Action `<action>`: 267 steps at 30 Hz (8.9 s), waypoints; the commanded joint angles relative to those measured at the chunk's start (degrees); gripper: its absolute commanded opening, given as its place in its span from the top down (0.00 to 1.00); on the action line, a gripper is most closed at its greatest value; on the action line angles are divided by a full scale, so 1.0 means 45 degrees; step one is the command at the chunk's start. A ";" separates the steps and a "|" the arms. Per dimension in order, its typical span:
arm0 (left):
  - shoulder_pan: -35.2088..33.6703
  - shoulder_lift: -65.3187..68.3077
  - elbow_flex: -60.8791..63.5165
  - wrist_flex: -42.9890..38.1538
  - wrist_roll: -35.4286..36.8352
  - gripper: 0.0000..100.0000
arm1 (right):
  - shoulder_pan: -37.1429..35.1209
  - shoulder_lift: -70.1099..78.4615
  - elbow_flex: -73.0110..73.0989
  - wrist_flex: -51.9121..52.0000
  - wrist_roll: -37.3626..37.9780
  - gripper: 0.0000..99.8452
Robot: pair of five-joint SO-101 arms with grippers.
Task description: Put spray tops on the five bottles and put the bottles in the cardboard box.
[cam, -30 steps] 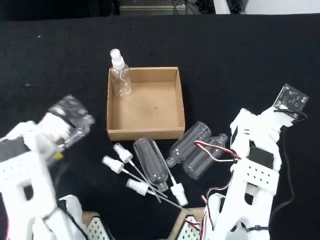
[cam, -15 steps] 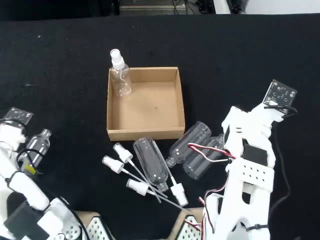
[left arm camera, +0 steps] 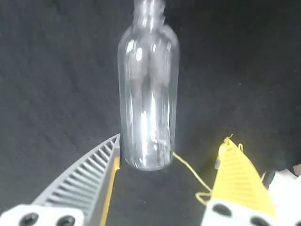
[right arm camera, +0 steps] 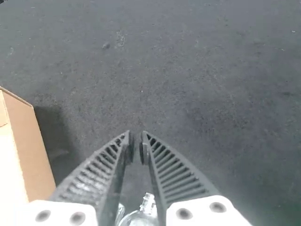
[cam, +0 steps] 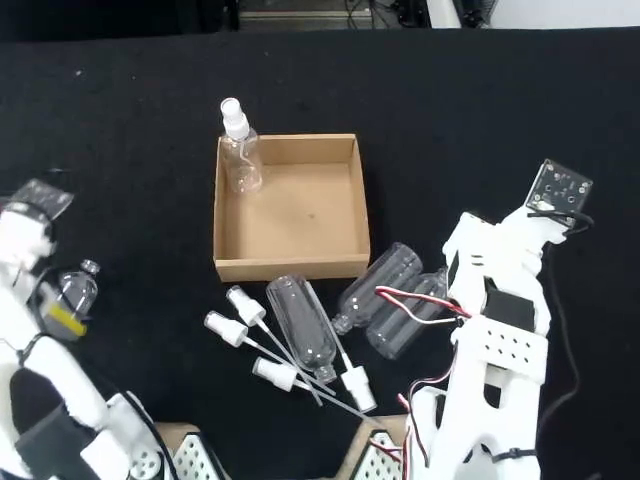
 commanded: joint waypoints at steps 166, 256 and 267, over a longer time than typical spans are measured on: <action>-0.3565 -0.3497 0.3096 -0.3360 0.8400 0.97 | -1.7074 1.0833 -0.8938 0.4845 0.3751 0.77; -0.2002 -0.3575 -0.1553 0.0938 1.0549 0.97 | -1.7836 0.4874 -0.5070 0.9260 0.5099 0.99; 0.0400 -0.7092 -0.0596 0.0742 1.2093 0.97 | -1.3304 0.2960 -1.4076 1.4984 0.5919 0.99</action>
